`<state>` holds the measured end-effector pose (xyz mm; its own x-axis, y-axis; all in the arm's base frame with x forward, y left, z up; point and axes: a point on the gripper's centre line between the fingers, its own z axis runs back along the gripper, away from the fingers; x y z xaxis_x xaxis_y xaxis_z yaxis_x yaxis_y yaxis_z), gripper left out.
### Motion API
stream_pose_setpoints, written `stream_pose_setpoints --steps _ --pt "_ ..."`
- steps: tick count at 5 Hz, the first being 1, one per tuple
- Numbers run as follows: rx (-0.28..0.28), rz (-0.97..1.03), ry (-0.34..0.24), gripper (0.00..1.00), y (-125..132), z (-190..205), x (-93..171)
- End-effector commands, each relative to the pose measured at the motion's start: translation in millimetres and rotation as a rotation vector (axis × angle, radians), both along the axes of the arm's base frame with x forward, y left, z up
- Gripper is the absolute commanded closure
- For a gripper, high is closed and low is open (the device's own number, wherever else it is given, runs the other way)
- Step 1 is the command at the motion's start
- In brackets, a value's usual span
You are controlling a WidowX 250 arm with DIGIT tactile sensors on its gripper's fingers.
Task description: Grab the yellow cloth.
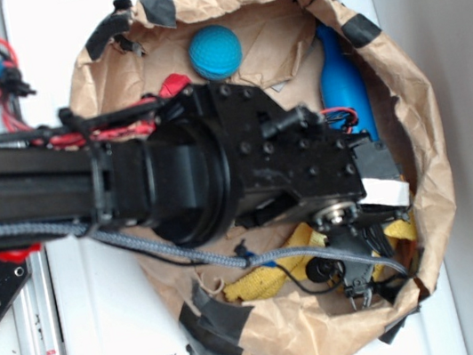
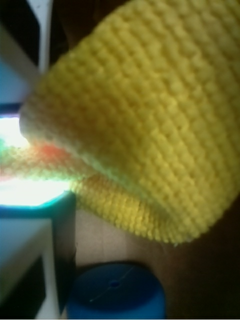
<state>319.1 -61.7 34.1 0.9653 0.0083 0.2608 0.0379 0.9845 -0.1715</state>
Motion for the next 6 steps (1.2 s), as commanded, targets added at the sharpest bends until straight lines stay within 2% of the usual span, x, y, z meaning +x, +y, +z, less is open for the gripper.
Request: stream_pose_setpoints --steps 1,2,3,4,5,6 --pt "0.093 0.067 -0.052 1.00 54.4 89.5 -16.0" --pt "0.128 0.104 0.016 1.00 78.7 132.5 -42.0" --pt "0.233 0.095 0.054 1.00 68.1 158.4 -52.1" --pt "0.295 0.080 0.046 1.00 63.7 170.2 -48.6" --pt "0.320 0.071 0.036 1.00 64.4 171.5 -43.2" --pt "0.364 0.080 0.087 1.00 61.3 163.3 -39.2"
